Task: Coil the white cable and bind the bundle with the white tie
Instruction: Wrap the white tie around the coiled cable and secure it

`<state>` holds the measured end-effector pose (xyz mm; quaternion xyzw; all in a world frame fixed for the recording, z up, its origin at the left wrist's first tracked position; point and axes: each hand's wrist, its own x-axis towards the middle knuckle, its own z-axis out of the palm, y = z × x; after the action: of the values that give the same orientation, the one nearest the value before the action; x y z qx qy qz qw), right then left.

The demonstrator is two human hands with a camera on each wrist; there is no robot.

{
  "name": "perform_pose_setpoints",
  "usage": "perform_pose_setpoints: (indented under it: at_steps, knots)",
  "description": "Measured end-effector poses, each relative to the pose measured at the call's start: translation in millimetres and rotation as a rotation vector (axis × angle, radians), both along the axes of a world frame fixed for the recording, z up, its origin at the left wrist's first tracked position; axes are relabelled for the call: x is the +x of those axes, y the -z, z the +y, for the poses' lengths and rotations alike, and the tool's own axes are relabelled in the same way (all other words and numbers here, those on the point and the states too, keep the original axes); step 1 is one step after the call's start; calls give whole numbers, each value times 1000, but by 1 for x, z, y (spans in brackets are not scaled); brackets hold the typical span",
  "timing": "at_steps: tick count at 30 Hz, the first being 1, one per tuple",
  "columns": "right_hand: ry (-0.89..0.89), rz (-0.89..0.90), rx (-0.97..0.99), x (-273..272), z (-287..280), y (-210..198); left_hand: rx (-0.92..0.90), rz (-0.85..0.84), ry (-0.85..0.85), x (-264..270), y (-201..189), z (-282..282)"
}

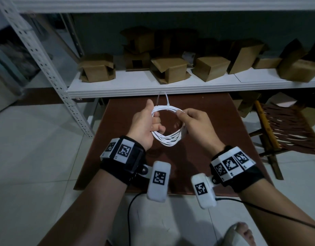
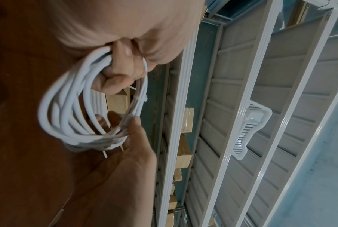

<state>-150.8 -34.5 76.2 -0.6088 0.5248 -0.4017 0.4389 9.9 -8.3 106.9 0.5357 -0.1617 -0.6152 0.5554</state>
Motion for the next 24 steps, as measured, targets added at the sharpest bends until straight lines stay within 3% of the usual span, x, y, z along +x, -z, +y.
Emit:
perform_pose_setpoints:
  at_steps: [10,24]
  knots:
    - [3,243,78,-17,-21,43,204,-155,126,4,16,-3]
    - [27,382,183,-27,-25,75,239,-206,162,4,34,-1]
